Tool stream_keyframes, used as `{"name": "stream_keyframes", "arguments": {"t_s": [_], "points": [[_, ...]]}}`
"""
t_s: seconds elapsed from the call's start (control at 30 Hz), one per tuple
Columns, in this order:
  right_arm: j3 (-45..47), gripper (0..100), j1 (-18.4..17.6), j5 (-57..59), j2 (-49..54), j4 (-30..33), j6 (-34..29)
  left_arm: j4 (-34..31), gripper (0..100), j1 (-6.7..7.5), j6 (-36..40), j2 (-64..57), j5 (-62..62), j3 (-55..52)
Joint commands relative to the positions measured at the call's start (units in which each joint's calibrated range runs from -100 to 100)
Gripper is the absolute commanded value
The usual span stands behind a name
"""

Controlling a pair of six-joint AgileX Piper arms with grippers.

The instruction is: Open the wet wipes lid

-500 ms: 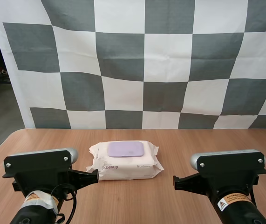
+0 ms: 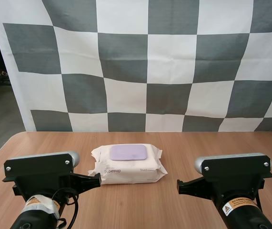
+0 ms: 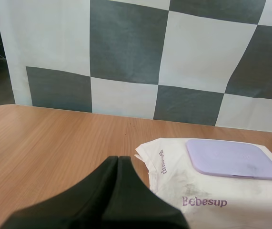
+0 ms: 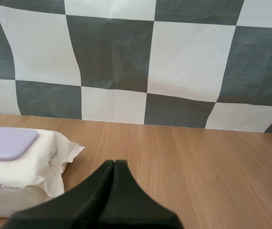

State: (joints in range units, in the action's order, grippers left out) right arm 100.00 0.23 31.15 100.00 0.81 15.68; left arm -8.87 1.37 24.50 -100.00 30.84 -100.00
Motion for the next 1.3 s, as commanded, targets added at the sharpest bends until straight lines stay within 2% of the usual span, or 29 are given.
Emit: {"name": "stream_keyframes", "arguments": {"t_s": [0.0, 1.13, 1.27], "points": [[0.0, 0, -0.1, 0.0, 0.0, 0.0, 0.1, 0.0, 0, 0.04, 0.0, 0.0, -0.1, 0.0], [0.0, 0, 0.0, 0.0, 0.0, -0.1, 0.1, 0.0, 0, 0.04, 0.0, 0.0, -0.1, 0.0], [0.0, 0, 0.0, 0.0, 0.0, -6.0, 0.1, 0.0, 0, 0.04, 0.0, 0.0, -0.1, 0.0]]}}
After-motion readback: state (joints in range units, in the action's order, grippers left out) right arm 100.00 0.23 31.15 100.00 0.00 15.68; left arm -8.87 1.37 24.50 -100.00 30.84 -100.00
